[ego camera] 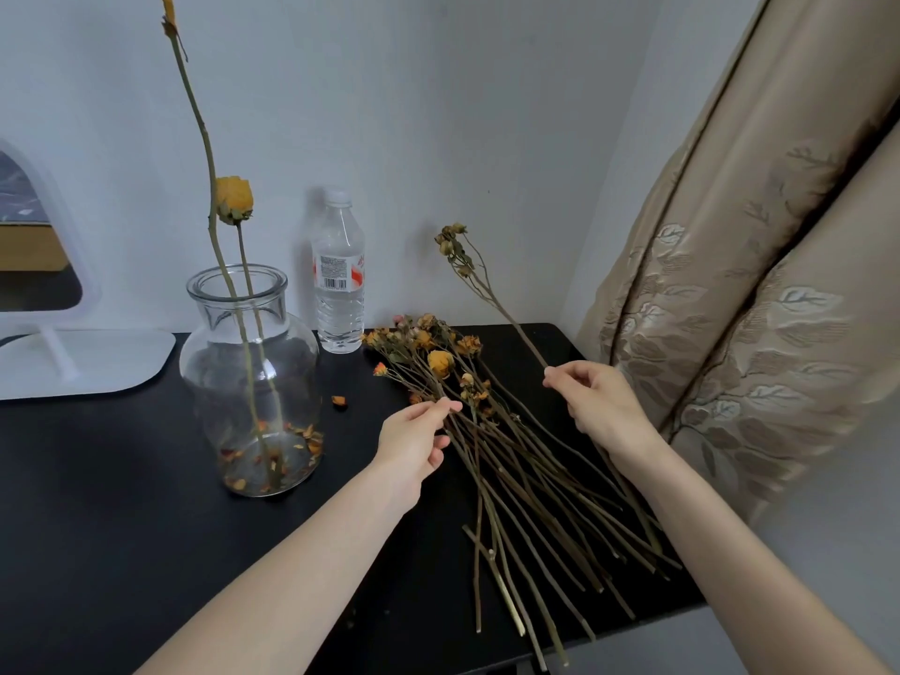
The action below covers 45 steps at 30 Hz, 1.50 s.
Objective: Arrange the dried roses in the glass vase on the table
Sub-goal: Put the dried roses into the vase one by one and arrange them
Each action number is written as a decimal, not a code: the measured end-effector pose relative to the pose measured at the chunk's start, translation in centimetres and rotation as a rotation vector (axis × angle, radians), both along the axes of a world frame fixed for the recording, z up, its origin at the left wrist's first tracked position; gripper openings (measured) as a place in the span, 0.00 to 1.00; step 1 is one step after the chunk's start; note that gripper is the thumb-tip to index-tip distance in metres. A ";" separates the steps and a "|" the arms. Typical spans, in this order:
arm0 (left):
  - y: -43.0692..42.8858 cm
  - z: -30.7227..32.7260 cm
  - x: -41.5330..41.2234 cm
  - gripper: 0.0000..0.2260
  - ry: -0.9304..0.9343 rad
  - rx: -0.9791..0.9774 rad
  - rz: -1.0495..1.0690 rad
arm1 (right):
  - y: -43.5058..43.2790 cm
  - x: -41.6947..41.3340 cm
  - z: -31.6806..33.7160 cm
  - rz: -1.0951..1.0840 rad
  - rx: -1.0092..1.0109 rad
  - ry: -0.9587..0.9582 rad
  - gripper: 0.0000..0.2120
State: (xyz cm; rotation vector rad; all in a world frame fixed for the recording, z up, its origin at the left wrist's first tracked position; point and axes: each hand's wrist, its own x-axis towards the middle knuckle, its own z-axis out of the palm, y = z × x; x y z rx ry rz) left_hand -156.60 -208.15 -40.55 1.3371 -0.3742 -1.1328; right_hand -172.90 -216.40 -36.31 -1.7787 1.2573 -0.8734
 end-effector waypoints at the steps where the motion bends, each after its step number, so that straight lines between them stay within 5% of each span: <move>1: 0.1 0.2 0.0 0.08 -0.013 -0.009 0.006 | 0.0 0.0 0.2 0.004 -0.005 -0.028 0.08; 15: 4.7 10.2 3.2 0.11 -0.472 -0.443 -0.009 | 2.4 3.1 8.4 0.203 0.008 -0.352 0.10; 27: 11.8 21.1 13.0 0.14 -0.860 -0.556 0.298 | 6.7 14.7 17.8 0.501 -0.177 -0.545 0.11; 45: 10.9 24.8 16.6 0.13 -0.955 -0.529 0.367 | 6.8 21.7 19.8 0.360 -0.398 -0.492 0.11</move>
